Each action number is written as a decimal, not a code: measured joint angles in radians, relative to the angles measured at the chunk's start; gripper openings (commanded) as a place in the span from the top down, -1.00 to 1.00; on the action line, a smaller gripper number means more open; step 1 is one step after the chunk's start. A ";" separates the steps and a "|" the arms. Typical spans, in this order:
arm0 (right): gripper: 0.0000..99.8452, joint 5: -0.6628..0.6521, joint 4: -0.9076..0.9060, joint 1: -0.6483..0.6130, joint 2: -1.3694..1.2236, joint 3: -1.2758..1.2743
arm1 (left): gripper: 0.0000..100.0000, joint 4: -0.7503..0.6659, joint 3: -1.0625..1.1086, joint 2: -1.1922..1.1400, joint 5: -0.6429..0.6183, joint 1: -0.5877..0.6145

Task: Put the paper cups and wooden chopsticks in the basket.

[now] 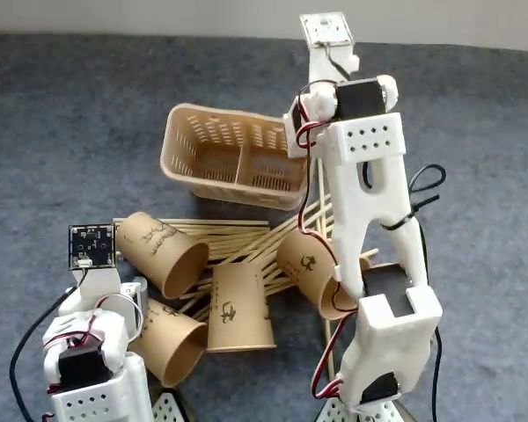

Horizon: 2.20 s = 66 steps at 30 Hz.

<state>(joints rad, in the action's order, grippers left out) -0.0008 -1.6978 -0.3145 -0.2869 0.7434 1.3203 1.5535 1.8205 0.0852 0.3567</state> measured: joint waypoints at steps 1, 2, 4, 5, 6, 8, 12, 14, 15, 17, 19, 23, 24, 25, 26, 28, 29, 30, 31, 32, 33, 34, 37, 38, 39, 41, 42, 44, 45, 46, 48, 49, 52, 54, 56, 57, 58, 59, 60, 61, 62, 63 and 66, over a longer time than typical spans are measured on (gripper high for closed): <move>0.58 0.000 0.000 -0.005 0.003 0.023 | 0.60 0.000 0.000 0.000 0.000 0.000; 0.58 0.000 0.000 -0.012 0.009 0.043 | 0.60 0.000 0.000 0.000 0.000 0.000; 0.58 0.000 0.000 -0.028 0.014 0.083 | 0.60 0.000 0.000 0.000 0.000 0.000; 0.58 0.000 0.002 -0.037 0.014 0.104 | 0.60 0.000 0.000 0.000 0.000 0.000; 0.58 0.000 -0.002 -0.046 0.014 0.129 | 0.60 0.000 0.000 0.000 0.000 0.000; 0.58 0.000 -0.015 -0.066 0.014 0.176 | 0.60 0.000 0.000 0.000 0.000 0.000; 0.58 0.000 -0.043 -0.100 0.015 0.278 | 0.60 0.000 0.000 0.000 0.000 0.000; 0.58 0.000 -0.048 -0.103 0.038 0.296 | 0.60 0.000 0.000 0.000 0.000 0.000; 0.58 -0.002 -0.049 -0.103 0.055 0.296 | 0.60 0.000 0.000 0.000 0.000 0.000; 0.58 -0.034 -0.049 -0.103 0.101 0.281 | 0.60 0.000 0.000 0.000 0.000 0.000; 0.58 -0.054 -0.049 -0.106 0.163 0.230 | 0.60 0.000 0.000 0.000 0.000 0.000; 0.58 -0.080 -0.049 -0.106 0.315 0.052 | 0.60 -0.015 0.000 0.000 0.000 0.000; 0.58 -0.097 -0.049 -0.106 0.354 -0.002 | 0.60 -0.015 0.000 0.000 0.000 0.000; 0.58 -0.112 -0.049 -0.106 0.394 -0.054 | 0.60 -0.017 0.000 0.000 0.000 0.000; 0.58 -0.127 -0.049 -0.106 0.434 -0.107 | 0.60 -0.018 0.000 0.000 0.000 0.000; 0.58 -0.163 -0.049 -0.106 0.517 -0.224 | 0.60 -0.018 0.000 0.000 0.000 0.000; 0.58 -0.181 -0.049 -0.106 0.560 -0.284 | 0.60 -0.018 0.000 0.000 0.000 0.000; 0.58 -0.204 -0.049 -0.106 0.605 -0.344 | 0.60 -0.018 0.000 0.000 0.000 0.000; 0.58 -0.224 -0.049 -0.106 0.649 -0.400 | 0.60 -0.018 0.000 0.000 0.000 0.000; 0.58 -0.249 -0.049 -0.106 0.694 -0.459 | 0.60 -0.018 0.000 0.000 0.000 0.000; 0.58 -0.272 -0.049 -0.106 0.738 -0.512 | 0.60 -0.018 0.000 0.000 0.000 0.000; 0.58 -0.296 -0.049 -0.106 0.779 -0.560 | 0.60 -0.018 0.000 0.000 0.000 0.000; 0.58 -0.364 -0.049 -0.106 0.896 -0.704 | 0.60 -0.018 0.000 0.000 0.000 0.000; 0.58 -0.384 -0.049 -0.097 0.927 -0.746 | 0.60 -0.018 0.000 0.000 0.000 0.000; 0.58 -0.405 -0.049 -0.083 0.954 -0.787 | 0.60 -0.018 0.000 0.000 0.000 0.000; 0.58 -0.454 -0.049 -0.046 0.988 -0.852 | 0.60 -0.018 0.000 0.000 0.000 0.000; 0.58 -0.482 -0.049 -0.025 1.000 -0.885 | 0.60 -0.018 0.000 0.000 0.000 0.000; 0.58 -0.537 -0.049 0.018 1.014 -0.944 | 0.60 -0.018 0.000 0.000 0.000 0.000; 0.58 -0.566 -0.049 0.037 1.017 -0.968 | 0.60 -0.018 0.000 0.000 0.000 0.000; 0.58 -0.594 -0.049 0.052 1.020 -0.991 | 0.60 -0.018 0.000 0.000 0.000 0.000; 0.58 -0.638 -0.049 0.078 1.023 -1.030 | 0.60 -0.018 0.000 0.000 0.000 0.000; 0.58 -0.658 -0.049 0.091 1.023 -1.043 | 0.60 -0.018 0.000 0.000 0.000 0.000; 0.58 -0.712 -0.049 0.110 1.025 -1.091 | 0.60 -0.018 0.000 0.000 0.000 0.000; 0.58 -0.744 -0.049 0.109 1.025 -1.125 | 0.60 -0.018 0.000 0.000 0.000 0.000; 0.58 -0.773 -0.049 0.106 1.025 -1.157 | 0.60 -0.018 0.000 0.000 0.000 0.000; 0.58 -0.784 -0.048 0.104 1.025 -1.177 | 0.60 -0.018 0.000 0.000 0.000 0.000; 0.58 -0.790 -0.040 0.104 1.025 -1.195 | 0.60 -0.018 0.000 0.000 0.000 0.000; 0.58 -0.793 -0.020 0.104 1.025 -1.215 | 0.60 -0.018 0.000 0.000 0.000 0.000; 0.58 -0.798 0.003 0.104 1.025 -1.237 | 0.60 -0.018 0.000 0.000 0.000 0.000; 0.58 -0.798 0.026 0.104 1.025 -1.260 | 0.60 -0.018 0.000 0.000 0.000 0.000; 0.58 -0.798 0.049 0.104 1.025 -1.283 | 0.60 -0.018 0.000 0.000 0.000 0.000; 0.58 -0.798 0.075 0.104 1.025 -1.303 | 0.60 -0.018 0.000 0.000 0.000 0.000; 0.58 -0.799 0.147 0.104 1.023 -1.364 | 0.60 -0.018 0.000 0.000 0.000 0.000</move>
<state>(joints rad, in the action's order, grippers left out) -0.8002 -1.5505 -0.2102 0.7365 -0.6206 1.3019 1.5535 1.8205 0.0852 0.3567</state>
